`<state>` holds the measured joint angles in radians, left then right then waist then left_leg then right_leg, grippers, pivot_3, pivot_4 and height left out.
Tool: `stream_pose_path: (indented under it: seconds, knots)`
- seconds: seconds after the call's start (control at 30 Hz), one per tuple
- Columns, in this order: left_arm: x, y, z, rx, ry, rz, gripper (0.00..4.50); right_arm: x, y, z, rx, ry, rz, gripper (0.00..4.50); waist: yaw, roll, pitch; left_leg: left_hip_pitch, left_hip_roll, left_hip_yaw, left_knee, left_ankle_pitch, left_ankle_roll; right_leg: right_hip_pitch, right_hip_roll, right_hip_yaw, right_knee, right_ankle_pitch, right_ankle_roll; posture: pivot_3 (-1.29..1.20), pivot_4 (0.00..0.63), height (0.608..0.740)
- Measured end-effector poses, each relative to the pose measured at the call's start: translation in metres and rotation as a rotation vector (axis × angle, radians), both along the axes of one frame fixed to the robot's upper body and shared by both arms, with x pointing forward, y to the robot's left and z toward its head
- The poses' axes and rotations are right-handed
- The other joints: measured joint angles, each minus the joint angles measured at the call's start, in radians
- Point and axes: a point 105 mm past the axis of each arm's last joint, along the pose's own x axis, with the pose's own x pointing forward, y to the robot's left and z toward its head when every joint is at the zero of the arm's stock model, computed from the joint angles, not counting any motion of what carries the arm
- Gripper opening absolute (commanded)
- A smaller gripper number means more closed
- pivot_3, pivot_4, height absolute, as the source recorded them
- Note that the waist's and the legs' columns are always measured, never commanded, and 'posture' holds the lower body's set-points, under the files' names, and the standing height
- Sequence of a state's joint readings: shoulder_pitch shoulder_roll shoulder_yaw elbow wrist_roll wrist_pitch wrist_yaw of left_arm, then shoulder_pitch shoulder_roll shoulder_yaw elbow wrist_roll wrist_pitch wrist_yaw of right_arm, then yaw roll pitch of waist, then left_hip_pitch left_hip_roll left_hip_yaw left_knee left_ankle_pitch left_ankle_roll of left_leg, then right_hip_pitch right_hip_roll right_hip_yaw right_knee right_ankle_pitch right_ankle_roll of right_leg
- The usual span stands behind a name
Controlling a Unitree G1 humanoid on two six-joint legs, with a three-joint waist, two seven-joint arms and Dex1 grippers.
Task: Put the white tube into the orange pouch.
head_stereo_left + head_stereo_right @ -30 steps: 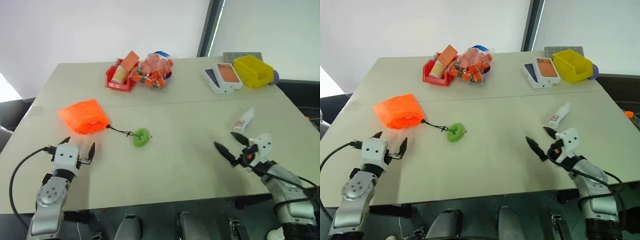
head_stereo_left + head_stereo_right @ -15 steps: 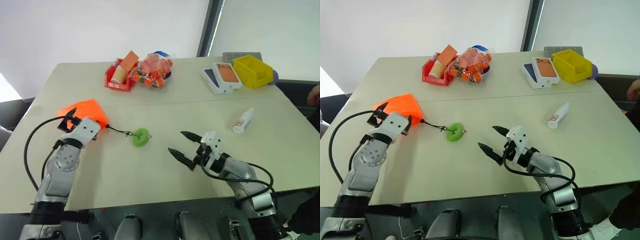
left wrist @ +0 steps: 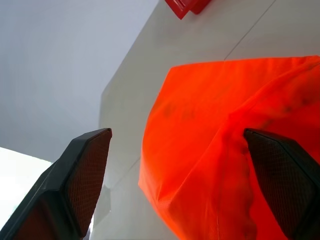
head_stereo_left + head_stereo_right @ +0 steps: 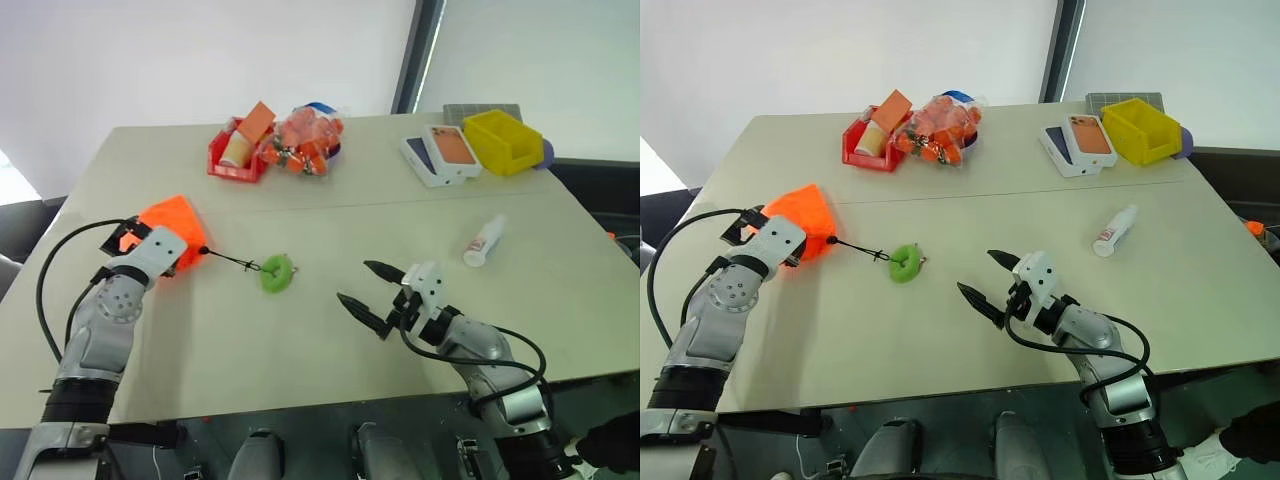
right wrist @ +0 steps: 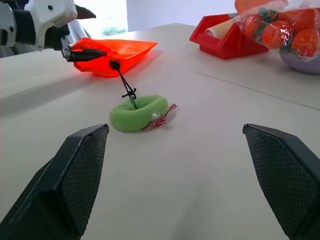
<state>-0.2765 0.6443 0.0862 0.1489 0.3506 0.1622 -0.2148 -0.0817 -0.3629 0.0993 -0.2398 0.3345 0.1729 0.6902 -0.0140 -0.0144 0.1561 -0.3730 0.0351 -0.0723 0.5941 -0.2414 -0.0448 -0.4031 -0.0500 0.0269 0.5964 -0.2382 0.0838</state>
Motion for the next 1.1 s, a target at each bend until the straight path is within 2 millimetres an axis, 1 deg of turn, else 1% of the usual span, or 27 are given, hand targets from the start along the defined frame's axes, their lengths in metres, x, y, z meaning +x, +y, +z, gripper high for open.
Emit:
stream_pose_path:
  seconds: [0.13, 0.17, 0.2, 0.23, 0.3, 0.33, 0.37, 0.4, 0.43, 0.47, 0.63, 0.73, 0.8, 0.93, 1.0, 1.1]
  knots:
    - [-0.004, 0.005, -0.004, -0.004, 0.018, 0.005, 4.5, 0.0, 0.0, 0.0, -0.002, -0.006, -0.003, 4.45, -0.001, 0.0, 0.0, 0.0, 0.0, 0.0, 0.0, 0.0, 0.0, 0.0, 0.0, 0.0, 0.0, 0.0, 0.0, 0.0, 0.15, 0.74]
    - [-0.006, 0.006, -0.007, -0.002, 0.03, 0.006, 3.99, 0.0, 0.0, 0.0, -0.003, -0.007, -0.004, 4.5, -0.001, 0.0, 0.0, 0.0, 0.0, 0.0, 0.0, 0.0, 0.0, 0.0, 0.0, 0.0, 0.0, 0.0, 0.0, 0.0, 0.15, 0.74]
    - [-0.008, 0.007, -0.009, -0.004, 0.043, 0.005, 3.67, 0.0, 0.0, 0.0, -0.004, -0.007, -0.004, 4.5, -0.001, 0.0, 0.0, 0.0, 0.0, 0.0, 0.0, 0.0, 0.0, 0.0, 0.0, 0.0, 0.0, 0.0, 0.0, 0.0, 0.15, 0.74]
    - [-0.008, 0.008, -0.01, -0.011, 0.05, 0.003, 3.24, 0.0, 0.0, 0.0, -0.004, -0.006, -0.004, 4.5, 0.0, 0.0, 0.0, 0.0, 0.0, 0.0, 0.0, 0.0, 0.0, 0.0, 0.0, 0.0, 0.0, 0.0, 0.0, 0.0, 0.15, 0.74]
    - [-0.01, 0.011, -0.012, -0.042, 0.061, 0.008, 2.22, 0.001, -0.001, -0.001, -0.004, -0.004, -0.005, 4.5, 0.0, 0.0, 0.0, 0.0, 0.0, 0.0, 0.0, 0.0, 0.0, 0.0, 0.0, 0.0, 0.0, 0.0, 0.0, 0.0, 0.15, 0.74]
    - [-0.011, 0.013, -0.012, -0.059, 0.06, 0.01, 1.61, 0.001, -0.001, -0.002, -0.005, 0.0, -0.007, 4.5, 0.0, 0.0, 0.0, 0.0, 0.0, 0.0, 0.0, 0.0, 0.0, 0.0, 0.0, 0.0, 0.0, 0.0, 0.0, 0.0, 0.15, 0.74]
    - [-0.012, 0.014, -0.012, -0.071, 0.058, 0.011, 1.16, 0.001, -0.001, -0.002, -0.005, 0.0, -0.007, 4.5, 0.0, 0.0, 0.0, 0.0, 0.0, 0.0, 0.0, 0.0, 0.0, 0.0, 0.0, 0.0, 0.0, 0.0, 0.0, 0.0, 0.15, 0.74]
    - [-0.012, 0.015, -0.012, -0.081, 0.06, 0.012, 0.57, 0.001, -0.001, -0.002, -0.005, -0.001, -0.007, 4.5, 0.0, 0.0, 0.0, 0.0, 0.0, 0.0, 0.0, 0.0, 0.0, 0.0, 0.0, 0.0, 0.0, 0.0, 0.0, 0.0, 0.15, 0.74]
    - [-0.013, 0.016, -0.013, -0.086, 0.069, 0.007, 0.09, 0.001, -0.001, -0.001, -0.005, -0.004, -0.007, 4.5, 0.0, 0.0, 0.0, 0.0, 0.0, 0.0, 0.0, 0.0, 0.0, 0.0, 0.0, 0.0, 0.0, 0.0, 0.0, 0.0, 0.15, 0.74]
    - [-0.014, 0.015, -0.014, -0.093, 0.076, 0.002, 0.03, 0.001, -0.001, -0.001, -0.005, -0.005, -0.007, 4.5, 0.0, 0.0, 0.0, 0.0, 0.0, 0.0, 0.0, 0.0, 0.0, 0.0, 0.0, 0.0, 0.0, 0.0, 0.0, 0.0, 0.15, 0.74]
    - [-0.014, 0.012, -0.017, -0.13, 0.101, -0.028, 0.03, 0.002, 0.0, -0.001, 0.002, -0.01, -0.016, 4.5, 0.0, 0.0, 0.0, 0.0, 0.0, 0.0, 0.0, 0.0, 0.0, 0.0, 0.0, 0.0, 0.001, 0.0, 0.0, 0.0, 0.15, 0.74]
    - [-0.015, 0.004, -0.018, -0.187, 0.126, -0.078, 0.03, 0.002, 0.0, 0.0, 0.004, -0.015, -0.022, 4.5, 0.0, 0.0, 0.0, 0.0, 0.0, 0.0, 0.0, 0.0, 0.0, 0.0, 0.0, 0.0, 0.001, 0.0, -0.001, 0.0, 0.15, 0.74]
    - [-0.015, -0.008, -0.016, -0.238, 0.144, -0.133, 0.03, 0.002, 0.001, 0.001, 0.01, -0.02, -0.023, 4.5, 0.001, -0.001, 0.0, 0.0, 0.0, 0.0, 0.0, 0.0, 0.0, 0.0, 0.0, 0.0, 0.001, 0.001, -0.002, 0.0, 0.15, 0.74]
    - [-0.027, -0.043, -0.013, -0.316, 0.208, -0.292, 0.03, 0.005, -0.001, 0.003, 0.013, -0.028, -0.034, 4.5, -0.001, 0.0, 0.0, 0.0, 0.0, 0.0, 0.0, 0.0, 0.0, 0.0, 0.0, 0.0, 0.001, 0.002, -0.004, 0.0, 0.15, 0.74]
    - [-0.037, -0.059, -0.017, -0.352, 0.257, -0.355, 0.03, 0.009, -0.007, 0.003, 0.011, -0.027, -0.061, 4.5, -0.003, 0.0, 0.0, 0.0, 0.0, 0.0, 0.0, 0.0, 0.0, 0.0, 0.0, 0.0, 0.001, 0.002, -0.004, 0.0, 0.15, 0.74]
    - [-0.049, -0.082, -0.021, -0.412, 0.315, -0.426, 0.03, 0.022, -0.028, 0.007, 0.003, -0.035, -0.147, 4.5, -0.001, 0.0, 0.0, 0.0, 0.0, 0.0, 0.001, 0.0, 0.0, 0.0, 0.0, 0.0, 0.001, 0.002, -0.004, 0.0, 0.15, 0.74]
